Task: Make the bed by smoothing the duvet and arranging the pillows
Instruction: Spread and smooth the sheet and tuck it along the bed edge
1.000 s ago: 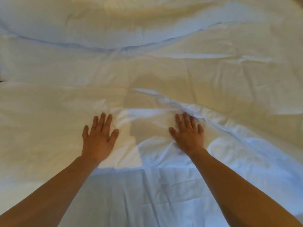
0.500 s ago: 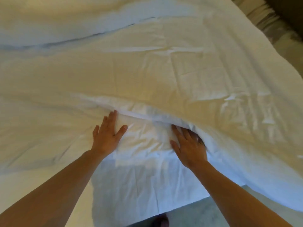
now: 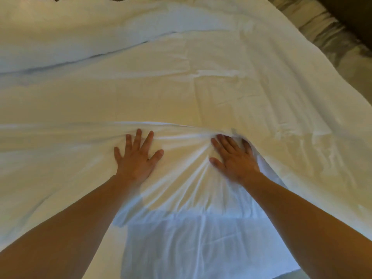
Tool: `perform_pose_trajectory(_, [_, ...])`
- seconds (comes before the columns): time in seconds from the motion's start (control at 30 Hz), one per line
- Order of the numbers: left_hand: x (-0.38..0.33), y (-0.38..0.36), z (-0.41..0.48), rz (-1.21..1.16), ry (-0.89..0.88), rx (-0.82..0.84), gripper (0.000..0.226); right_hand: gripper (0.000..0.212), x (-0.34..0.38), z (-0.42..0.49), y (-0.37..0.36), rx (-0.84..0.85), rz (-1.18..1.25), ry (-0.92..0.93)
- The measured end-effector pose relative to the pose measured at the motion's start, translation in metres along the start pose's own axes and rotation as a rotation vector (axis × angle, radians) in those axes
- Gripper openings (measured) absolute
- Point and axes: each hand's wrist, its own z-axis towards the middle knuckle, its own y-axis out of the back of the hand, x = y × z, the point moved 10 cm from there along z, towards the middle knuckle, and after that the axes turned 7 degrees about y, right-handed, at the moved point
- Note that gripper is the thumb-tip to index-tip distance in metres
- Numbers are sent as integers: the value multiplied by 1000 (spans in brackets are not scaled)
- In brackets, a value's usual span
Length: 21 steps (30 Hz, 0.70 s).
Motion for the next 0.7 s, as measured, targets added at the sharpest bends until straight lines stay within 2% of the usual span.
perform_pose_trajectory(0.1, [12, -30, 25, 97, 56, 22, 74, 72, -2, 33, -36, 77, 119, 57])
perform_pose_trajectory(0.2, [15, -47, 39, 121, 53, -62, 73, 71, -9, 57, -53, 76, 227, 109])
perform_pose_trajectory(0.37, [1, -39, 30, 42, 83, -111, 74, 70, -12, 54, -50, 54, 278, 152])
perform_pose_trajectory(0.47, [-68, -30, 13, -8, -110, -120, 74, 68, -12, 41, -38, 30, 314, 164])
perform_pose_trajectory(0.57, [-154, -55, 1, 16, -290, -21, 70, 57, -17, 11, -15, -149, 298, 146])
perform_pose_trajectory(0.63, [-183, -78, 0, 90, -280, 35, 69, 53, -33, -32, 0, -336, 259, 76])
perform_pose_trajectory(0.7, [-190, -93, 2, 168, -250, 40, 71, 63, -62, -88, -2, -414, 226, -60])
